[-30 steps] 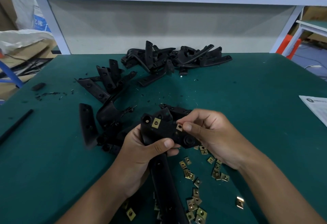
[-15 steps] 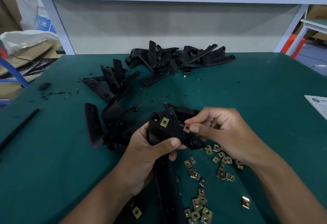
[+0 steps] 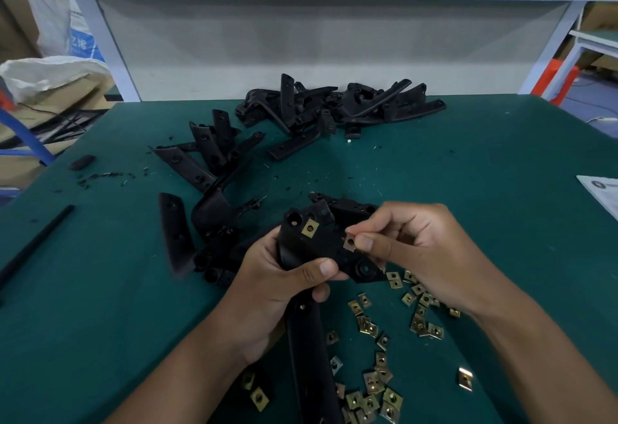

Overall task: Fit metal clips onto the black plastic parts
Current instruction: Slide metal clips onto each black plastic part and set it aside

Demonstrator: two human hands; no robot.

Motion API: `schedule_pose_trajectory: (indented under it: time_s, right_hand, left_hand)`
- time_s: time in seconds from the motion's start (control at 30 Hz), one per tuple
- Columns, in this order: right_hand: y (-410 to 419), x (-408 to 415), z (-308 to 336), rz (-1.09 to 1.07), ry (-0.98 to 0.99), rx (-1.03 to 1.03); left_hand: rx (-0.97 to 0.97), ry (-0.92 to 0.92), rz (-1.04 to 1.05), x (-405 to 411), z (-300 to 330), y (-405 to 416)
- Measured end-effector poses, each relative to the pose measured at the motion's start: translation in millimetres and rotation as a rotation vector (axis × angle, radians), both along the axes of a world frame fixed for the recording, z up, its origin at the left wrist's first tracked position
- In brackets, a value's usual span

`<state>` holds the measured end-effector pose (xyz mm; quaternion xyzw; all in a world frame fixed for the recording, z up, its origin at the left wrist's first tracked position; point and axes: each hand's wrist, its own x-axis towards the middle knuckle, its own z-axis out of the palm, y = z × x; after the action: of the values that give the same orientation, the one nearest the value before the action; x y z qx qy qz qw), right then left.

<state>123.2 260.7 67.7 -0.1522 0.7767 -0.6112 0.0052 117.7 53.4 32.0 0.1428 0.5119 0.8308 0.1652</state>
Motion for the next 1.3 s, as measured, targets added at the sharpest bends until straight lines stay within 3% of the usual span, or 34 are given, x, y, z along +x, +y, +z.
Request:
schedule_pose_trajectory:
  time_s: [0.33,0.53,0.67,1.0,1.17,1.3]
  right_hand:
    - [-7,4,1,0.046,-0.052,-0.092]
    - [-22,6,-8,-0.108,0.113,-0.003]
    - [-22,6,-7,-0.093,0.151,-0.046]
    - [-13,3,-10,-0.042,0.161,0.075]
    - [-19,4,-13,-0.148,0.320,0.090]
    - [-20,4,-13,-0.262,0.504,0.153]
  left_hand:
    - [-0.035,0.080,0.166,7,0,8]
    - [0.016,0.013,0.301,8,-3,14]
    - [0.005,0.048,0.297,9,-4,12]
    - [-0.015,0.112,0.288,7,-9,12]
    - [0.040,0.141,0.286,3,-7,10]
    - [0.005,0.271,0.304,5,-7,6]
